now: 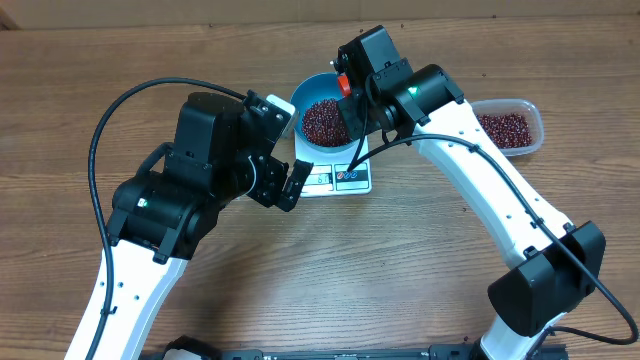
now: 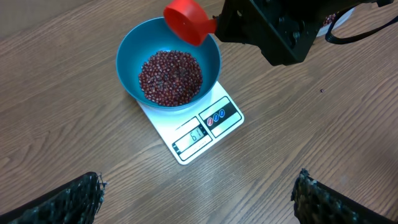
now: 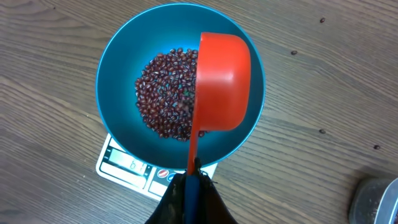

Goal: Scoop item into bowl and weigh 150g on scale
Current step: 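Tip the scoop to pour beans into the blue bowl, then return the empty scoop with the right gripper to the bean tub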

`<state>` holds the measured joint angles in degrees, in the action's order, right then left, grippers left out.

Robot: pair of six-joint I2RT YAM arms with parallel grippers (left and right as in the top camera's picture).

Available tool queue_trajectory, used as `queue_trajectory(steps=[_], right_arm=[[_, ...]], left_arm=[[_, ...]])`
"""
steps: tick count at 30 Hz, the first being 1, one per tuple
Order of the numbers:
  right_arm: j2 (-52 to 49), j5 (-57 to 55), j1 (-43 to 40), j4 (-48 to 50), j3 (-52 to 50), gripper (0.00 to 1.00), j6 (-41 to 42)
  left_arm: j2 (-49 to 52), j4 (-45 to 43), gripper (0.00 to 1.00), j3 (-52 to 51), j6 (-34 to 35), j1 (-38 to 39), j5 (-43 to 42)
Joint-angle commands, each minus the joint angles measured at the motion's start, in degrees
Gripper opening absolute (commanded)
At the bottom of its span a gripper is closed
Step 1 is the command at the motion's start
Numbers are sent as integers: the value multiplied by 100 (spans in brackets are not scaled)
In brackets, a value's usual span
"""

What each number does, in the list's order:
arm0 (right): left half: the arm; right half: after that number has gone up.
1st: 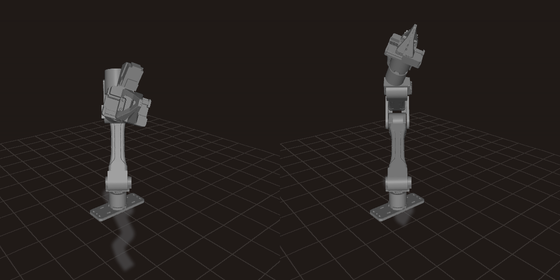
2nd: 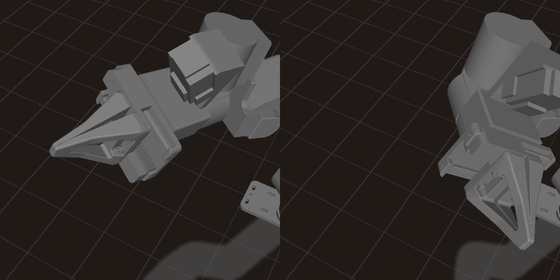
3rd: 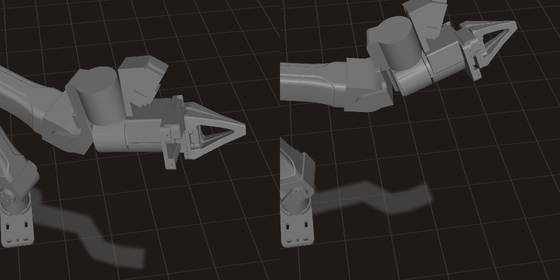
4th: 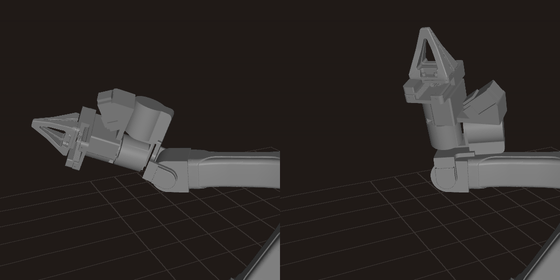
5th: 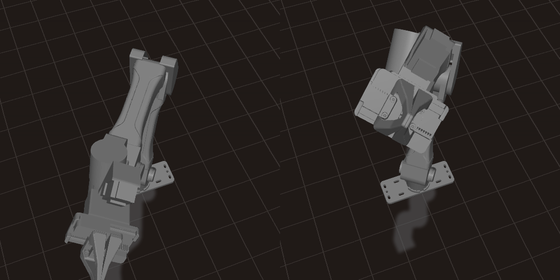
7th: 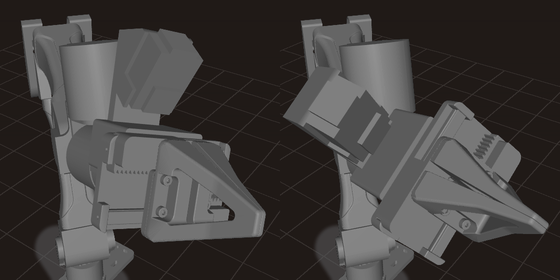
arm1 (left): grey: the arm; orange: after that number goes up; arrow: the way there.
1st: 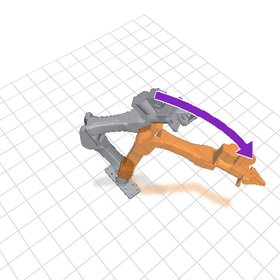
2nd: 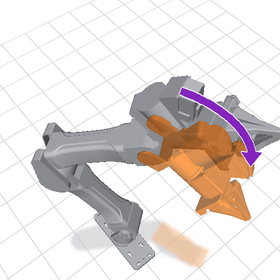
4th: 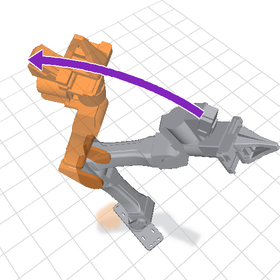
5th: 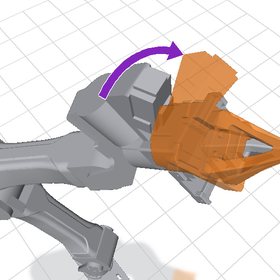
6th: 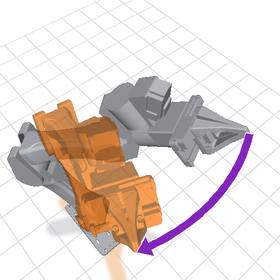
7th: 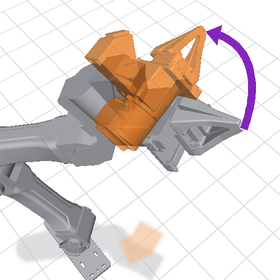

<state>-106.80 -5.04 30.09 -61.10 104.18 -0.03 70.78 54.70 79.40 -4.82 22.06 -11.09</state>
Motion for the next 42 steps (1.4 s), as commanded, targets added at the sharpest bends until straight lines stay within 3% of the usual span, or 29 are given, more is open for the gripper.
queue_trajectory(steps=[1, 13, 23, 31, 42], right_arm=[[103, 63, 7, 39, 166, 4, -20], [905, 302, -369, -83, 168, 4, -17], [1823, 1486, -2358, -636, 168, 4, -17], [1812, 1803, -4061, -1281, 164, 4, -22], [1379, 1799, -4592, -1572, -184, 4, -332]], left_arm=[[20, -2, 99, 103, 33, -31, 59], [20, -2, 100, 103, 33, -31, 57], [20, -2, 100, 103, 33, -31, 57], [20, -2, 100, 103, 33, -31, 57], [20, -2, 100, 103, 33, -31, 59]])
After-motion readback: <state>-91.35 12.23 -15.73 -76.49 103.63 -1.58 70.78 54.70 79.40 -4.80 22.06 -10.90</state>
